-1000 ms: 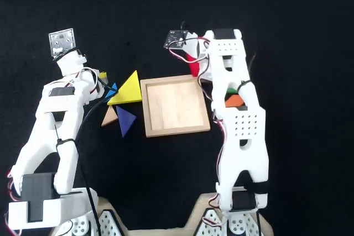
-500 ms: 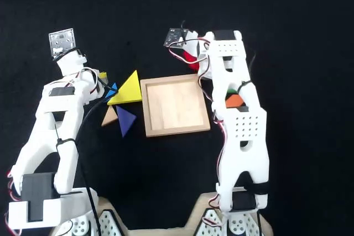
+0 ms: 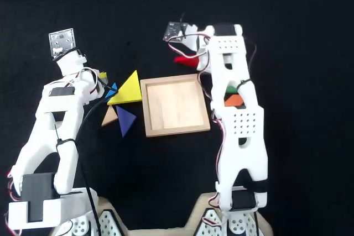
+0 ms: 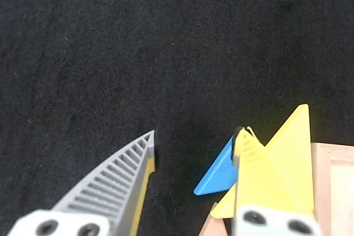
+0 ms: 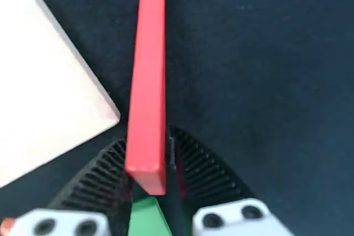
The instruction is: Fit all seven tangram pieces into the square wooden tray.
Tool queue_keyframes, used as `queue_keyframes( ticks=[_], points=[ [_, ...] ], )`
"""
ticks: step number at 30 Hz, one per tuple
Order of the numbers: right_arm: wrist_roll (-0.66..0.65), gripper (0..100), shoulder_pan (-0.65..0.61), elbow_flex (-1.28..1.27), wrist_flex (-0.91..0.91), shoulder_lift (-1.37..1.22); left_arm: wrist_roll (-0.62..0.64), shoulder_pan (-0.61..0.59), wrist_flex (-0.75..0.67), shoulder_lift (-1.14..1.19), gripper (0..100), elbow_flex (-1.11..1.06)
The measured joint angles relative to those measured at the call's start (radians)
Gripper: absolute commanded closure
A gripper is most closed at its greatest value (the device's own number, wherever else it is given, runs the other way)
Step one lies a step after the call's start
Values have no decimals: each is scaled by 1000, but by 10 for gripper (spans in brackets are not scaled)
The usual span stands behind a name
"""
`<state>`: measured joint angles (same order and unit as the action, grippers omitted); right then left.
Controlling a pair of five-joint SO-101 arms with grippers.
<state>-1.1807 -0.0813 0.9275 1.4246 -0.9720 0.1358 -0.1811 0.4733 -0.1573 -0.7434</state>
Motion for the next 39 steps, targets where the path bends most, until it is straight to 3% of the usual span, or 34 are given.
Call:
queue_keyframes(
  ticks=[9, 15, 21, 30, 39],
  points=[
    [3, 988, 0, 299, 295, 0, 0, 0, 0, 0, 766, 0],
    [54, 988, 31, 281, 305, 58, 0, 0, 0, 0, 766, 0],
    [49, 988, 17, -94, 305, 367, 0, 0, 0, 0, 766, 0],
    [25, 988, -100, -743, 245, 867, 0, 0, 0, 34, 766, 0],
    [-48, 988, -279, -1209, 61, 994, 0, 0, -2, 97, 766, 25]
  ],
)
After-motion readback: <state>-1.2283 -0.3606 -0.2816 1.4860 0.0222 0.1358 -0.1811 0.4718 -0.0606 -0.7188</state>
